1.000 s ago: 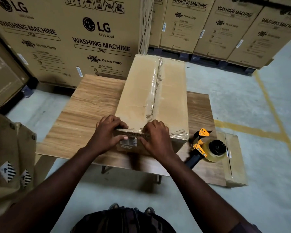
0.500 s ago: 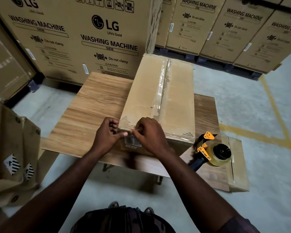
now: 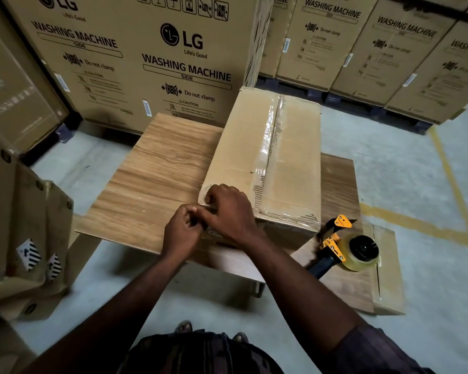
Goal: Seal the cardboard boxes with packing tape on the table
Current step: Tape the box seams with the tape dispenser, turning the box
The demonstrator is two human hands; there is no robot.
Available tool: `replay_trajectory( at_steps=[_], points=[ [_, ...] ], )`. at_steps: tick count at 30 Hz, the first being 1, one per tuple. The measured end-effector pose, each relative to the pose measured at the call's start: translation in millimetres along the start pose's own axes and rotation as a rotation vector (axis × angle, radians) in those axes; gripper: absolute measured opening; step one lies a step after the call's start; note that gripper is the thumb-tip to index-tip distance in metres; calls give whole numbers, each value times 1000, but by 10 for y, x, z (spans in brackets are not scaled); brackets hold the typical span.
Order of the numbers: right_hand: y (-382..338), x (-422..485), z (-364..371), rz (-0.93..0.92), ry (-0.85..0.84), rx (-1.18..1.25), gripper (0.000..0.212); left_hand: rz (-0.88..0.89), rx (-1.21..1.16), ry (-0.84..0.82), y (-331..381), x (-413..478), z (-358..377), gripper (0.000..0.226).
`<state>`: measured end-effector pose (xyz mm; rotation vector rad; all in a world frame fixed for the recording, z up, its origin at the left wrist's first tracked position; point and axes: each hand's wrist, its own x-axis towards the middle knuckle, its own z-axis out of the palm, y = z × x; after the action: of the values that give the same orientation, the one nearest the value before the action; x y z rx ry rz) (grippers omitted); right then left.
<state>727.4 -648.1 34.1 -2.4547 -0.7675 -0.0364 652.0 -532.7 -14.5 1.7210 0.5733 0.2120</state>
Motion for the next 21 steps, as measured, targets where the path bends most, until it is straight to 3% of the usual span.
replay_trajectory(
  at_steps=[3,7,12,16,21],
  points=[
    [-70,6,108,26,52,-62,35,2,39,-72,-16,-53,12,32],
    [-52,-14,140,21,69,-137,24,-41,123,-228,-138,41,-130,26],
    [32,-47,92,-29,21,-105,30,19,116,-25,-57,177,-327,37],
    [8,-61,120,2,58,-99,31,-167,-86,-131,13,310,-203,35],
    [-13,-70,104,32,42,-120,35,-275,181,-282,-276,328,-100,33]
  ],
)
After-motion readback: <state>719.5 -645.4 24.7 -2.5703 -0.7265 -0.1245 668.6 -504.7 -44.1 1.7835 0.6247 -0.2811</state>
